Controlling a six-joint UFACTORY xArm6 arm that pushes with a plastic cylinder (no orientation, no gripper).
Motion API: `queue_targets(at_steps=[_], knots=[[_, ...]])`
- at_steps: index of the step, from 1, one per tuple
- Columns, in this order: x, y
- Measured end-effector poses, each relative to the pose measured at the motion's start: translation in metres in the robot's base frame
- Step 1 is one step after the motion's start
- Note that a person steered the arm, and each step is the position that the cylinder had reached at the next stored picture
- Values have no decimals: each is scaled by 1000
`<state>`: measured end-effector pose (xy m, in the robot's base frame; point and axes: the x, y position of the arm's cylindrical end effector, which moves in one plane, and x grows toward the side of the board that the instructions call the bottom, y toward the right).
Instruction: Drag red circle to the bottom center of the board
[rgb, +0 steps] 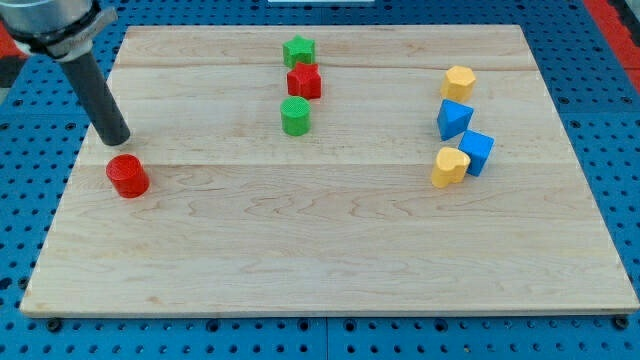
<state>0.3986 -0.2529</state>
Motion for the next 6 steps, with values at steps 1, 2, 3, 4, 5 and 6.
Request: queue_targets(at_steps=[1,2,3,4,5,6], knots=[[0,-6],[0,-7],[3,-26],[19,-51],[80,21],[93,72]])
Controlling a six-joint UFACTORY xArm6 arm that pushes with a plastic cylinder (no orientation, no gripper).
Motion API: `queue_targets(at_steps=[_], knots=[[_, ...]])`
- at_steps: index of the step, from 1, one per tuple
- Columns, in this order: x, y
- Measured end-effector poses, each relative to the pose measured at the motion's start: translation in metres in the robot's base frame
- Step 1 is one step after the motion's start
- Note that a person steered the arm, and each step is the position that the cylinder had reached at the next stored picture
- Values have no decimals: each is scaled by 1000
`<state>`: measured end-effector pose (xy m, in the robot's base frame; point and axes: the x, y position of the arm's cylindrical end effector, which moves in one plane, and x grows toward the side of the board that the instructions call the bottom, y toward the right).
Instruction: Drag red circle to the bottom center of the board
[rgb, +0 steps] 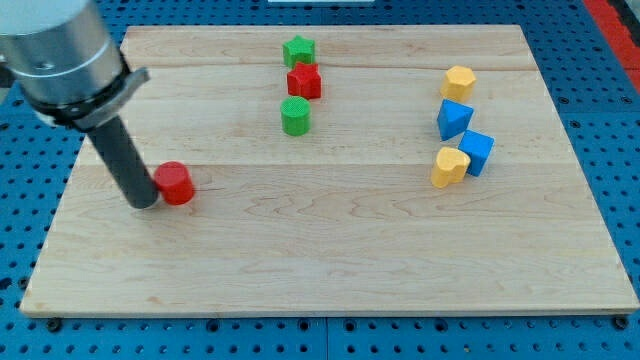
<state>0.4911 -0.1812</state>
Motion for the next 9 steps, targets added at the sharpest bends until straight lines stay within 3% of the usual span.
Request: queue_targets(at_steps=[3,5,6,7,8,9], knots=[[-16,68],[9,119],[-20,103],[-43,127],[-68,109],[-76,32]])
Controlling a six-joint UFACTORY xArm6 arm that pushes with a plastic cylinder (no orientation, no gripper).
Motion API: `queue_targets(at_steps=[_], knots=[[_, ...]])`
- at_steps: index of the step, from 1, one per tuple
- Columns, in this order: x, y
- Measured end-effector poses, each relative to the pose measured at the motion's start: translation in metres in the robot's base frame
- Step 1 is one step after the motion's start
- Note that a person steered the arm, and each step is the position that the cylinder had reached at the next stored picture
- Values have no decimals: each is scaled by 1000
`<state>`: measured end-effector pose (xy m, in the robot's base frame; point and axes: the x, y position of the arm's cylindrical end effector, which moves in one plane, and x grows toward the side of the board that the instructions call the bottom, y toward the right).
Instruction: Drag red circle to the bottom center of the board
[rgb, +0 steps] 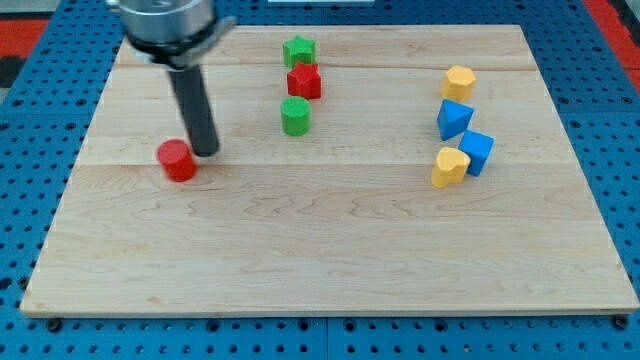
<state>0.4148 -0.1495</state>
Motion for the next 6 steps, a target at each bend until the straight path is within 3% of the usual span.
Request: queue_targets(at_steps=[1,2,4,5,6], knots=[[-20,-39],[5,-61],[83,93],[107,116],[96,115]])
